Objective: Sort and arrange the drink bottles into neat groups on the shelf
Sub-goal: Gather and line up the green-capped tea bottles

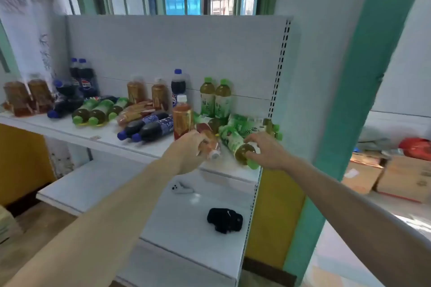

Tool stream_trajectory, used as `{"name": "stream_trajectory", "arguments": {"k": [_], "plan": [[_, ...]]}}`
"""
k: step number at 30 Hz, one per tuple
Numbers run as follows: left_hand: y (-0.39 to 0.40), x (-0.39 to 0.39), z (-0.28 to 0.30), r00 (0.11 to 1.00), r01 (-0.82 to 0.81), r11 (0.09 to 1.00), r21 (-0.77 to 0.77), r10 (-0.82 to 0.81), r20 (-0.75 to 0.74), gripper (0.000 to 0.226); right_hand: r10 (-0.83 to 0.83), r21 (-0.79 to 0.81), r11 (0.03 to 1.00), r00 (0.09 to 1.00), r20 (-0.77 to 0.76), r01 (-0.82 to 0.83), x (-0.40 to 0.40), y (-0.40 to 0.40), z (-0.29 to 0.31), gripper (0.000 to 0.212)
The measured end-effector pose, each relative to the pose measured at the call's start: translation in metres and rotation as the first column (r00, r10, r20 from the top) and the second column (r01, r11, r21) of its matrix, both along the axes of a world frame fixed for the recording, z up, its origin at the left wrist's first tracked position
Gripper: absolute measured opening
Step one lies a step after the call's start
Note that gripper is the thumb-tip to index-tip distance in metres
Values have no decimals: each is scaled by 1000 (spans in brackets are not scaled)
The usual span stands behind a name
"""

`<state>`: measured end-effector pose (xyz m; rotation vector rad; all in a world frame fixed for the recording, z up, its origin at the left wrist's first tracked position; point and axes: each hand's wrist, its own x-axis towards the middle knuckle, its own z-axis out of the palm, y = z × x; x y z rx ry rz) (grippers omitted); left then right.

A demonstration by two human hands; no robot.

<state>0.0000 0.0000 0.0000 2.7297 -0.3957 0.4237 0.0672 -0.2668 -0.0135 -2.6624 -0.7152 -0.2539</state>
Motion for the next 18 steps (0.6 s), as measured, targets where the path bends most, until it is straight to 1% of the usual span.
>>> {"name": "stream_trajectory", "arguments": {"k": [2,4,6,7,9,11,13,15,16,18], "plan": [[-10,22,0,1000,5,997,-83,-4,13,29,14,17,1000,1000,-25,-14,18,2,-2,38],[-17,38,-2,999,-8,997,-79,5,-36,33,31,50,998,998,-60,-28,29,7,-6,36],[-20,54,-5,997,4,999,-40,-8,-82,30,47,148,988,996,-72,-36,35,11,-10,33],[-20,61,-7,997,4,1000,-23,-6,-79,27,59,194,980,996,-67,-45,38,10,-15,32],[-20,74,-9,999,-24,1000,2,24,-30,19,63,245,969,995,-76,-42,40,10,-25,32],[-22,88,-7,999,-31,996,78,30,14,16,61,279,959,995,-75,-37,40,9,-33,33],[-25,99,-3,1000,-26,981,192,25,10,17,70,285,957,995,-71,-47,41,5,-35,34],[-31,109,3,999,-48,963,265,47,8,17,80,291,956,992,-95,-49,45,-2,-30,35],[-34,115,5,998,-66,961,269,66,10,16,67,284,958,993,-101,-36,50,-8,-26,35],[-42,124,8,995,-100,964,245,105,-5,11,2,256,967,998,-65,15,66,-22,-17,34]]}}
